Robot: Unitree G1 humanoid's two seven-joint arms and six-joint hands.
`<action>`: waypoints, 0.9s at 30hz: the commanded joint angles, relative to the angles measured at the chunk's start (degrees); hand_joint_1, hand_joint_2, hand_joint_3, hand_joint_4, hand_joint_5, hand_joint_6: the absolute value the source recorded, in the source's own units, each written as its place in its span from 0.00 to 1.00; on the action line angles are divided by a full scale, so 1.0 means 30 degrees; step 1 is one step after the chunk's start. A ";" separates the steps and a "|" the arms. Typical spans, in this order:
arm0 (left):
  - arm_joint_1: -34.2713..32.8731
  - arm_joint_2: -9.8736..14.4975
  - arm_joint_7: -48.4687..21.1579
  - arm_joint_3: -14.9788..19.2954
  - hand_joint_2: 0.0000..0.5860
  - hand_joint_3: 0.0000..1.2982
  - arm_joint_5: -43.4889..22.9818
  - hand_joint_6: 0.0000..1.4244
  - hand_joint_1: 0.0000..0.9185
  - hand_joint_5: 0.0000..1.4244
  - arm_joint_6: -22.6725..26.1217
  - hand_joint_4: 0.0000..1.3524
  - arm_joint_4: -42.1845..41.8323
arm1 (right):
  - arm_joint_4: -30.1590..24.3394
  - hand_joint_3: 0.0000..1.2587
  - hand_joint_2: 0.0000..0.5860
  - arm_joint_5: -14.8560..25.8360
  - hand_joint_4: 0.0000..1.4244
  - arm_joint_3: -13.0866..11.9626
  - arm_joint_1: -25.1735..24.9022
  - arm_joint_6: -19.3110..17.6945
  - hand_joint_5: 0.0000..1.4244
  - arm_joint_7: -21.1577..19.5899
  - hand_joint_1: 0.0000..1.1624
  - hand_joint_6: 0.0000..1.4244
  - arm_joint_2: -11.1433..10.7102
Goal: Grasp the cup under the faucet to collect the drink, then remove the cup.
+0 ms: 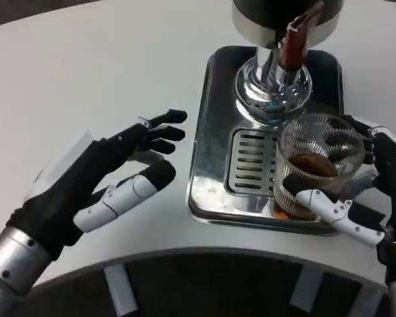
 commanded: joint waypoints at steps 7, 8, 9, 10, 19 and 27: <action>0.0913 0.0713 0.0358 -0.0453 0.16 0.13 0.2511 0.16 0.00 0.11 -0.0498 0.09 -0.0706 | -0.2523 0.55 0.38 -0.0199 0.54 0.0955 0.1486 -0.0787 0.63 0.0792 0.70 0.67 0.0059; 0.0939 0.0740 0.0386 -0.0437 0.16 0.12 0.2613 0.16 0.00 0.10 -0.0475 0.08 -0.0770 | -0.2651 0.55 0.38 -0.0212 0.54 0.1071 0.1632 -0.0798 0.63 0.0871 0.70 0.67 0.0056; 0.0976 0.0890 0.0418 -0.0354 0.16 0.12 0.2846 0.15 0.00 0.09 -0.0464 0.08 -0.0907 | -0.2875 0.55 0.38 -0.0238 0.54 0.1300 0.1881 -0.0842 0.63 0.1008 0.70 0.67 0.0047; 0.1028 0.1040 0.0459 -0.0250 0.16 0.12 0.3083 0.15 0.00 0.09 -0.0460 0.07 -0.1059 | -0.3080 0.55 0.38 -0.0262 0.54 0.1514 0.2101 -0.0890 0.63 0.1138 0.70 0.67 0.0031; 0.1749 0.2404 0.0173 0.0453 0.17 0.06 0.4738 0.10 0.00 0.01 -0.0065 0.00 -0.2968 | -0.4400 0.57 0.38 -0.0427 0.55 0.2435 0.2861 -0.0779 0.65 0.1984 0.71 0.69 0.0057; 0.2573 0.3195 -0.0417 0.1356 0.15 0.05 0.4107 0.09 0.00 0.00 -0.0210 0.00 -0.4132 | -0.4761 0.57 0.38 -0.0409 0.56 0.2853 0.2787 -0.0582 0.65 0.2479 0.71 0.70 0.0099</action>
